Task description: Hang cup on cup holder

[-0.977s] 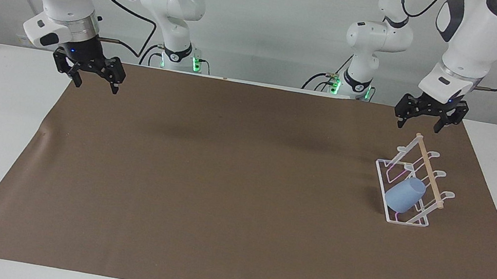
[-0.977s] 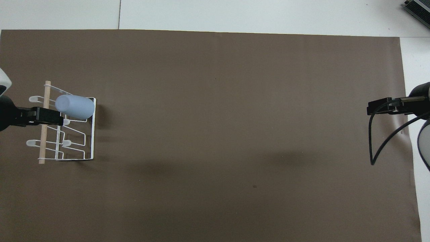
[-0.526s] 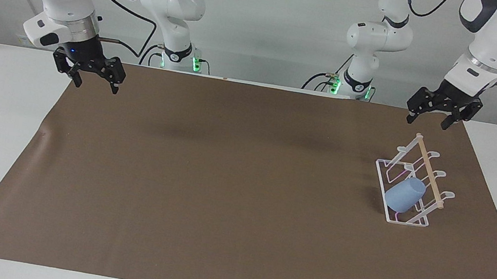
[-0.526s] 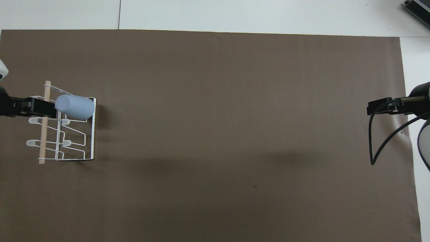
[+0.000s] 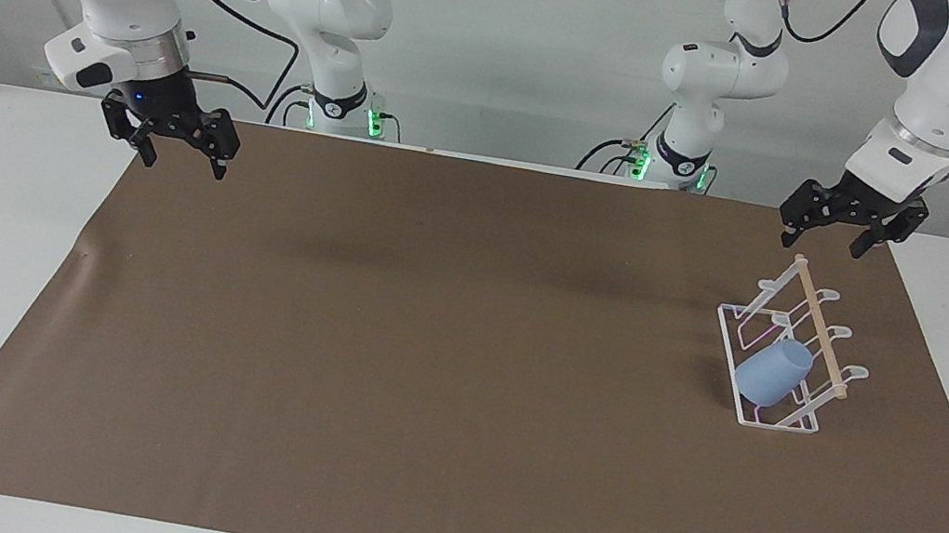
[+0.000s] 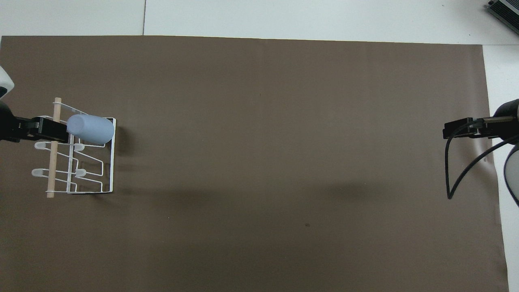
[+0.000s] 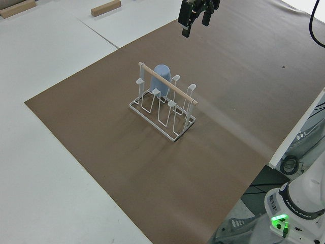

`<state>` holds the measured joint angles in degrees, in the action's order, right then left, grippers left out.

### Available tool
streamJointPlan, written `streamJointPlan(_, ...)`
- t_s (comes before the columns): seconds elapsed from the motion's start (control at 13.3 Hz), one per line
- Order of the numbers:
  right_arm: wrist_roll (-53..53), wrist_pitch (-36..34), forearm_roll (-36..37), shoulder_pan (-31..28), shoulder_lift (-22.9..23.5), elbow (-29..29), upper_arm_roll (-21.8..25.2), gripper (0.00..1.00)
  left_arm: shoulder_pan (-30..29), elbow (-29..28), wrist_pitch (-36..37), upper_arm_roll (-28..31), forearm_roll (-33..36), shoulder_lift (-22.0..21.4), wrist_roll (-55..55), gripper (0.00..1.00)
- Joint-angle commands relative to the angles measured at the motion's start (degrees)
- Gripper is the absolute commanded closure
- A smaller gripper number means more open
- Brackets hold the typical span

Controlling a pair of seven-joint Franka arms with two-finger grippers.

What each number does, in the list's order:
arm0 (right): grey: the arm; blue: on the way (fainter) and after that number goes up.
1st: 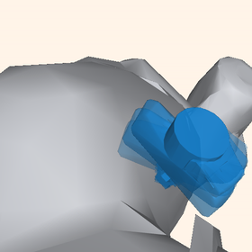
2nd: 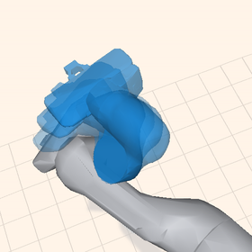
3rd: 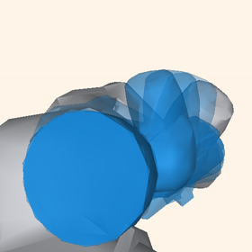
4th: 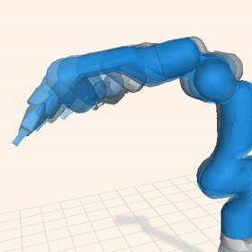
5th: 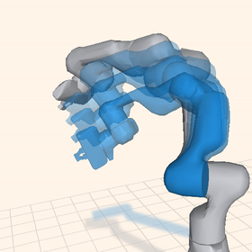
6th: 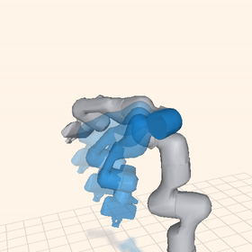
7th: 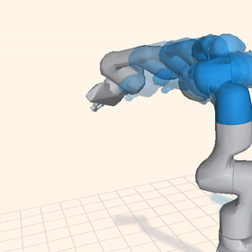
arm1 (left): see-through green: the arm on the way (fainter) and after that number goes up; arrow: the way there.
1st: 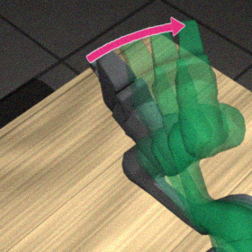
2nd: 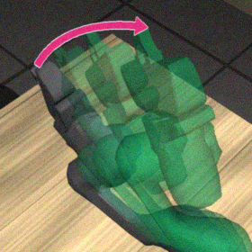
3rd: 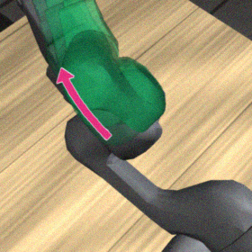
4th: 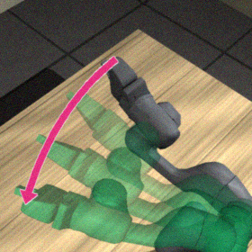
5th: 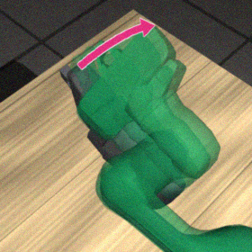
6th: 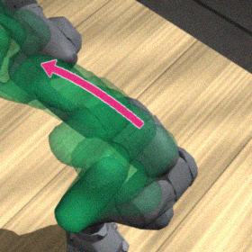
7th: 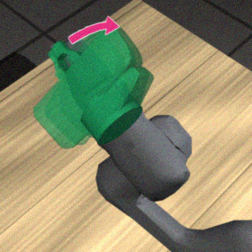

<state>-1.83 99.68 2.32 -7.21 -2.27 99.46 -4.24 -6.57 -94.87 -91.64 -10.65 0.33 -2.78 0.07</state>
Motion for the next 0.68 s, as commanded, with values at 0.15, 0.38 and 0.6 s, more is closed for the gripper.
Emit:
streamJointPlan(0.15, 0.86, 0.43, 0.41, -0.7, -1.24, 1.35, -0.59, 0.0, -0.55, -1.02, 0.32, -0.25, -2.35, -0.92, -0.51, 0.0)
streamJointPlan(0.38, 0.86, 0.43, 0.41, -0.7, -1.24, 1.35, -0.59, 0.0, -0.55, -1.02, 0.5, -0.16, -2.26, -0.92, -0.07, 0.0)
streamJointPlan(0.6, 0.86, 0.43, 0.41, -0.7, -1.24, 1.35, -0.59, 0.0, -0.46, -0.76, 1.03, -0.16, -2.18, -1.0, -0.24, 0.0)
